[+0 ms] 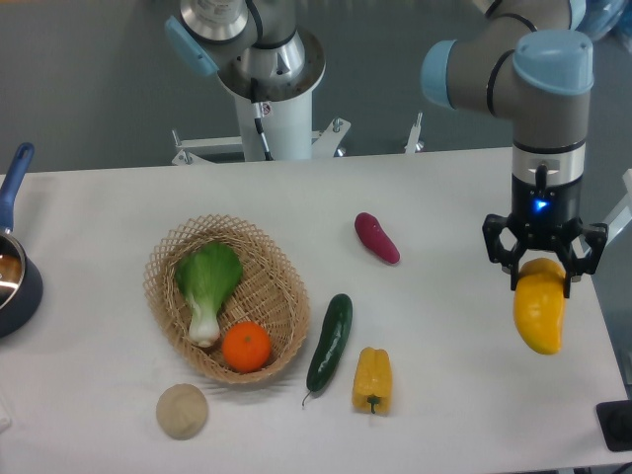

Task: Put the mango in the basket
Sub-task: 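Hold the yellow mango in the gripper and begin moving it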

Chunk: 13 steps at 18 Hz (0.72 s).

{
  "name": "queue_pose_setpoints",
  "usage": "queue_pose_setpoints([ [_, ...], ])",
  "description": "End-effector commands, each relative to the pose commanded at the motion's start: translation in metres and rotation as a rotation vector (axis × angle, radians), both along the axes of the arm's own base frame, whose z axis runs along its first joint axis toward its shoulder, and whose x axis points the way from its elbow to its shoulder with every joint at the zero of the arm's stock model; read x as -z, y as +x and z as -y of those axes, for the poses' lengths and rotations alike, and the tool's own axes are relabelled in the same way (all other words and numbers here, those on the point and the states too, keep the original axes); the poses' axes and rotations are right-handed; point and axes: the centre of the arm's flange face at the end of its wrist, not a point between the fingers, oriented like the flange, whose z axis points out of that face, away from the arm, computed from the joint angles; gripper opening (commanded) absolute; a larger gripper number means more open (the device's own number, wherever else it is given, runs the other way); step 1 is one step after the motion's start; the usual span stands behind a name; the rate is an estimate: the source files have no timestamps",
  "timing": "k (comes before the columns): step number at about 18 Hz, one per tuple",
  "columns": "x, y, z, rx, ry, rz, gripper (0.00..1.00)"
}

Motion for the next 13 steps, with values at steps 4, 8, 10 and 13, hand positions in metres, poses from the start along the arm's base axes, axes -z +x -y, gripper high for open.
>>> queue_pose_setpoints([
  [4, -0.012, -0.002, -0.004, -0.009, 0.013, -0.018, 0.22],
  [8, -0.010, 0.000, -0.010, -0.069, 0.042, 0.017, 0.22],
  [10, -0.003, 0.012, -0.025, -0.049, 0.038, 0.031, 0.22],
  [13, 0.001, 0.036, -0.056, -0.101, 0.074, 0.083, 0.22],
])
